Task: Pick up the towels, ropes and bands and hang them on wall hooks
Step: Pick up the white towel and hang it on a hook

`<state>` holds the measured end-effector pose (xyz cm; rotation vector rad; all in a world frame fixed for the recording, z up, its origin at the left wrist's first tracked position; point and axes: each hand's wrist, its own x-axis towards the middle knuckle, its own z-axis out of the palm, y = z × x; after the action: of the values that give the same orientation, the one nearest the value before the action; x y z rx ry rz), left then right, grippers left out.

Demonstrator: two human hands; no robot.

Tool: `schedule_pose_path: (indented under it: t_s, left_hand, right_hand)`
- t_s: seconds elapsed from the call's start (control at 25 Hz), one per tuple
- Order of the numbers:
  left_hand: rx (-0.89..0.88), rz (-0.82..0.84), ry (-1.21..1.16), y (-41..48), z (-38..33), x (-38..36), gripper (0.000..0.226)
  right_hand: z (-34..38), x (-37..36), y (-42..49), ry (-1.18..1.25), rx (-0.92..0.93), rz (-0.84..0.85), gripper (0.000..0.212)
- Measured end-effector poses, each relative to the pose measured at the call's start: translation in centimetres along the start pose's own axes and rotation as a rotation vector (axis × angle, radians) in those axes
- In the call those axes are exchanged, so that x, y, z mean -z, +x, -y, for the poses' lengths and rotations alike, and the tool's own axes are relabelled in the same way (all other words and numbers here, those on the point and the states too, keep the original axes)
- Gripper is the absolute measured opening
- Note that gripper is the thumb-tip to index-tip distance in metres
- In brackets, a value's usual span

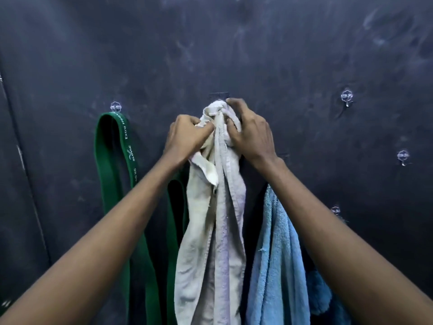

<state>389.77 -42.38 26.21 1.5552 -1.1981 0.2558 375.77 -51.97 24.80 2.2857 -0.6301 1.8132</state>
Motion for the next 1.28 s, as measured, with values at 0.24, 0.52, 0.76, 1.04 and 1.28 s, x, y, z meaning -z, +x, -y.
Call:
schedule_pose_path:
  t_s: [0.24,0.52,0.76,1.04,1.28]
  left_hand:
    - [-0.216,-0.122,0.020,-1.7,-0.2,-1.2,0.030]
    - [-0.113,-0.134,-0.256,-4.4,1.8,-4.3,0.031]
    - [-0.254,-0.222,-0.101,-4.6,6.3,-3.0,0.027]
    - [-0.448,-0.374,0.286,-5.4,3.7,-1.0,0.036]
    - [-0.324,-0.191,-0.045,-5.1,2.8,-4.4,0.040]
  right_hand:
    - [-0.7,-0.8,-0.3,0.153,-0.005,-0.077,0.031]
    - [0.3,-1.1,-2.3,0.272,-0.047,-0.071,0.037]
    - [-0.3,-0.6,-2.6,0.226,-0.013,0.005,0.043]
    - [-0.7,0.4,-1.4,0.210,-0.057,0.016,0.039]
    - [0.0,-2.1,-3.6,0.264,-0.040,-0.033,0.037]
